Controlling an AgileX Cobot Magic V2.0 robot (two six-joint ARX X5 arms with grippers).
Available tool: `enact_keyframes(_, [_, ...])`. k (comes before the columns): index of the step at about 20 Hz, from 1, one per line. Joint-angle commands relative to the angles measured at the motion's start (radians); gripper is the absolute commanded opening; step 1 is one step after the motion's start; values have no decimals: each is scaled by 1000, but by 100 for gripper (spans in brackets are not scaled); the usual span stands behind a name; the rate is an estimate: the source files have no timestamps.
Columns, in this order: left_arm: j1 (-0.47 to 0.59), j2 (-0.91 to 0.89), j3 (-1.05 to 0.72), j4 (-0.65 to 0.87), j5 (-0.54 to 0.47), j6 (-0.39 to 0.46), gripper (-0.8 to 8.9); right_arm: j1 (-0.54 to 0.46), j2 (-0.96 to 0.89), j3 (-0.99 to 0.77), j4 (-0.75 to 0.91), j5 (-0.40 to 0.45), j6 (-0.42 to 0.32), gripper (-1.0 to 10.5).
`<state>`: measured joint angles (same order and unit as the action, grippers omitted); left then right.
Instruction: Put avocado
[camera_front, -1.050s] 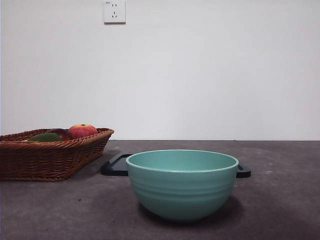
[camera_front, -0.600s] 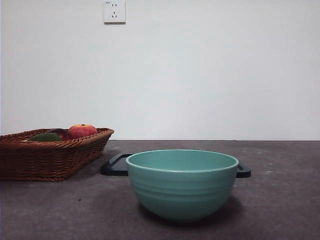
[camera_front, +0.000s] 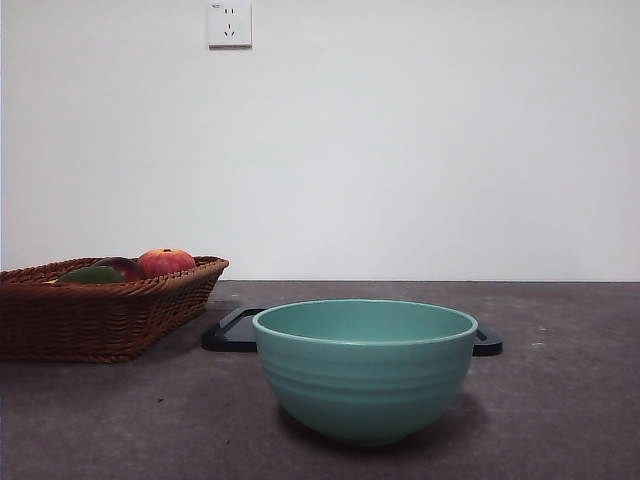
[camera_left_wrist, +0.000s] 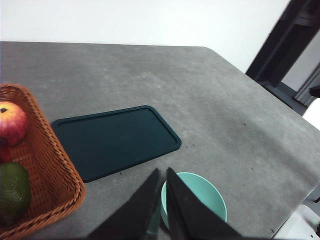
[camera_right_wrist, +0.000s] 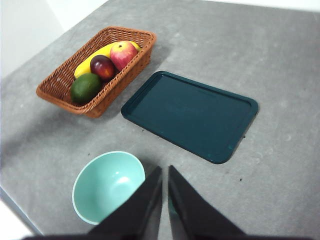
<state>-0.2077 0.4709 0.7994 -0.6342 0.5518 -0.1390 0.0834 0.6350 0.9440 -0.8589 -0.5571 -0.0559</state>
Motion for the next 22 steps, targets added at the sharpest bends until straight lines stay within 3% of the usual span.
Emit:
enact_keyframes(1, [-2,3,19,4,7,22,19,2,2,17,-7,-13,-30,15])
enact_keyframes(7, [-2,3,19,6,6,23,59,2,2,18,-10,-29,-29,57])
enact_keyframes(8, [-2,3,19,6,6,23,145,2,2,18,-10,-24,-26,172])
enact_keyframes(10, [-2,3,19,7,6,22,462,2,2,18,-10,14,8,518])
enact_keyframes(11, [-2,3,19,11,6,22,611,2,2,18,-10,18,16,622])
enact_keyframes(12, [-2,3,19,16,6,22,658,2,2,18,-10,15,18,640])
enact_keyframes(19, [-2,5,21,3,2,-5,651,2,2,18,-10,7,18,640])
enact_keyframes(22, [-2,21,32,-43,-66,-5,646,2,2,17,-10,7,18,639])
